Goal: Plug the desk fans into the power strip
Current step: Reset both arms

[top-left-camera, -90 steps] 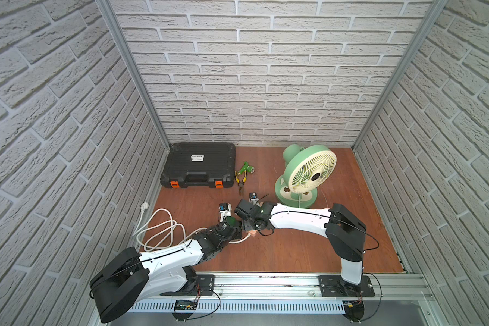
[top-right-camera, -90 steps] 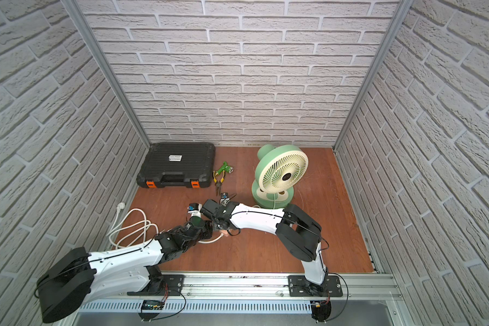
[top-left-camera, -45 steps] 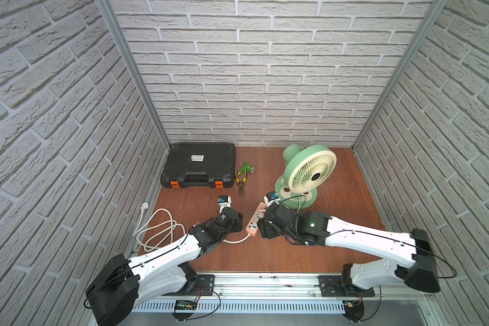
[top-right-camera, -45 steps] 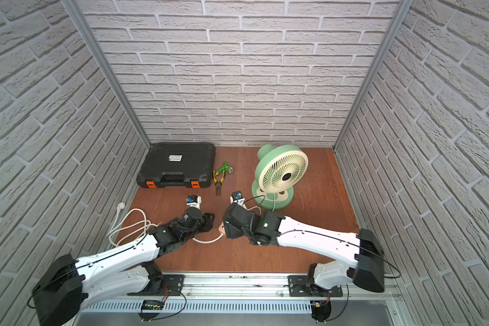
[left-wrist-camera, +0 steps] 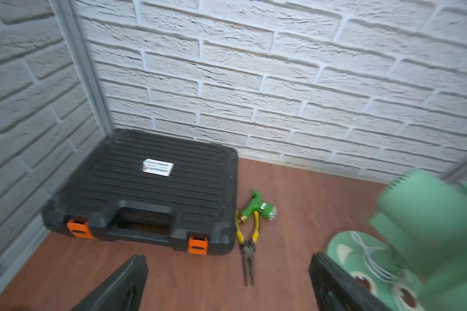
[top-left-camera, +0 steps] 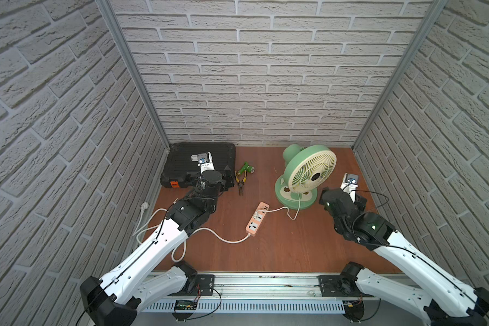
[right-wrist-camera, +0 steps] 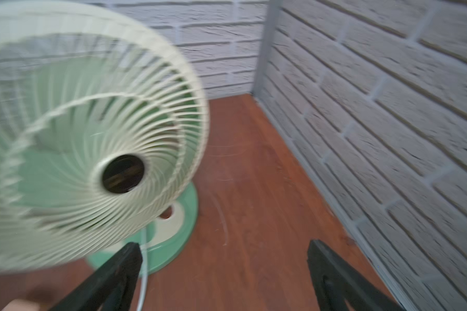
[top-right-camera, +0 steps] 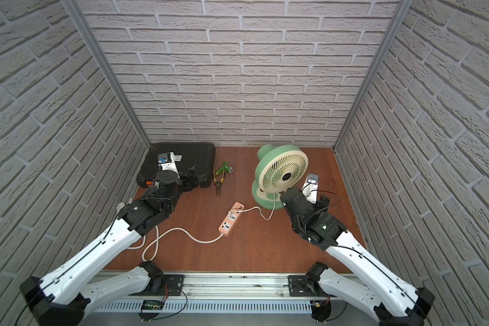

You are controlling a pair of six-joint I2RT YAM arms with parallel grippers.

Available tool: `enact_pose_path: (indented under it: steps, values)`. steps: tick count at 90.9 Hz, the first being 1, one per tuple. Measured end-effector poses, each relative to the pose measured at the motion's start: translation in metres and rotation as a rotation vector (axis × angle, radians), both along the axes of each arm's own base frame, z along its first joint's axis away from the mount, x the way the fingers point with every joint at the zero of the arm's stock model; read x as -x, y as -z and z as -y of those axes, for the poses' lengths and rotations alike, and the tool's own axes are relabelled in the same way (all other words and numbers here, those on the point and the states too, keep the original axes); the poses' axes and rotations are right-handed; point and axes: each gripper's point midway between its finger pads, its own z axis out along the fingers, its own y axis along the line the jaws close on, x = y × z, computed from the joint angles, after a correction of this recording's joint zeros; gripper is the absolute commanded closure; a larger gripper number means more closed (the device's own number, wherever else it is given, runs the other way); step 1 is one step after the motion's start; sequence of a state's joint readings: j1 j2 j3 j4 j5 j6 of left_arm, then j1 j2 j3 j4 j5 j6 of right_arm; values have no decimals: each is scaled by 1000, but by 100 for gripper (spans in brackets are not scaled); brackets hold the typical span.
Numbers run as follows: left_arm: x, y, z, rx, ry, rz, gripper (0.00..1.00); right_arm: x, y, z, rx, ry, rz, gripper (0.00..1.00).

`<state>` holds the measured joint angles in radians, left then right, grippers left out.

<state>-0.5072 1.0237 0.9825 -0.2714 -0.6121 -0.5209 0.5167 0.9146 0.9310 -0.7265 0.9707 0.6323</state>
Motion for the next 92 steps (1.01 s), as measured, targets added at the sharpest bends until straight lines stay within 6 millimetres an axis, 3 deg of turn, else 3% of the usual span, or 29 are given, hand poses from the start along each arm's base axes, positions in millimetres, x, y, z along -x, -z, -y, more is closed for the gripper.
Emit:
enact_pose_path:
  steps: [8,15,25,38,47,52,61,73,84,92]
  values:
    - [-11,7,-25,-50,-87,6,2,-8,21,59,-32,246,-25,1]
    - [-18,21,-55,-69,-191,21,2,-4,47,97,-52,414,-50,1]
    - [-22,65,-104,-135,-328,-6,2,1,85,118,-27,524,-112,1]
    - [-16,146,-152,-271,-410,-172,2,-10,123,123,16,540,-188,1]
    - [-14,191,-163,-348,-384,-283,2,-23,147,121,24,489,-182,1]
    - [-19,205,-163,-361,-350,-311,2,-29,161,118,23,435,-179,1]
    - [-31,218,-159,-366,-296,-293,2,-40,183,107,21,313,-159,1]
    - [-40,225,-148,-354,-204,-270,2,-57,194,89,10,131,-79,1]
    - [-48,220,-139,-321,-122,-181,2,-72,189,73,-10,-6,-14,1]
    - [-44,231,-136,-307,-87,-181,2,-89,180,60,-17,-122,41,1]
